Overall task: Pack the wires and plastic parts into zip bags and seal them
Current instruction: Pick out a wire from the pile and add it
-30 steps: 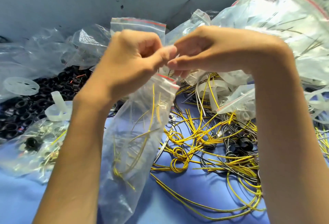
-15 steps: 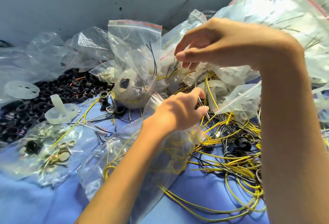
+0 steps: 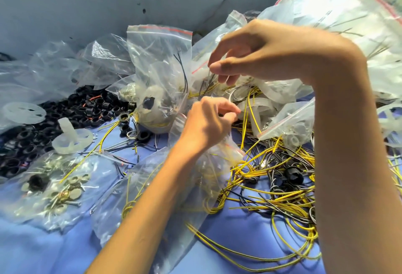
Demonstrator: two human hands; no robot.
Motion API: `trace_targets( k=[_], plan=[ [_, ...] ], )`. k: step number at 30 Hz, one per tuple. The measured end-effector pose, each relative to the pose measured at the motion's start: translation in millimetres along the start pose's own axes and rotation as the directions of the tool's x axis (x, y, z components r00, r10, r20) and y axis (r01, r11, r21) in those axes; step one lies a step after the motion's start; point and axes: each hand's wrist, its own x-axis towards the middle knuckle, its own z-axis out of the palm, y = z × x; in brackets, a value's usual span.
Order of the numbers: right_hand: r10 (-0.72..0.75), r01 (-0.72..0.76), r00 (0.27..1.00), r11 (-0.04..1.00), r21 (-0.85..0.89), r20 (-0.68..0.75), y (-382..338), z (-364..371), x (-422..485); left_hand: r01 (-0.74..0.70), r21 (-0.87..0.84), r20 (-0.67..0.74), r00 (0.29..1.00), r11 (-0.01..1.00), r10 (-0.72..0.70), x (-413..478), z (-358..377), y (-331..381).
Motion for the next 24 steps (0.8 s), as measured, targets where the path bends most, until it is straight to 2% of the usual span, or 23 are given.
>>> trace_targets(
  k=[2, 6, 9, 14, 17, 19, 21, 24],
  plan=[
    [-0.007, 0.007, 1.0, 1.0, -0.001, -0.007, 2, 0, 0, -0.057, -0.014, -0.011, 0.998, 0.998, 0.057, 4, -23, 5],
    [-0.004, 0.003, 0.998, 1.0, -0.01, -0.055, 10, -3, 2, -0.181, -0.164, -0.063, 0.983, 0.97, 0.172, 0, -76, 14],
    [-0.033, 0.033, 0.994, 0.999, -0.004, -0.109, 8, 3, 5, -0.257, -0.212, -0.034, 0.966, 0.943, 0.256, -6, -102, 15],
    [-0.095, 0.103, 0.926, 0.995, 0.003, -0.366, 0, 5, 10, -0.279, -0.216, 0.008, 0.958, 0.936, 0.287, -12, -119, 9],
    [-0.086, 0.068, 0.957, 0.995, -0.073, -0.278, 2, 6, 12, -0.307, -0.243, 0.084, 0.938, 0.92, 0.335, -14, -124, 10],
    [-0.102, 0.081, 0.957, 0.993, -0.09, -0.273, 4, 7, 14, -0.31, -0.248, 0.119, 0.931, 0.918, 0.346, -17, -124, 12],
    [-0.094, 0.084, 0.947, 0.995, -0.044, -0.307, 3, 7, 14, -0.303, -0.265, 0.127, 0.93, 0.916, 0.344, -19, -124, 15],
    [-0.059, 0.084, 0.966, 0.992, 0.091, -0.251, 4, 12, 13, -0.286, -0.281, 0.115, 0.938, 0.916, 0.327, -19, -128, 14]
  ],
)
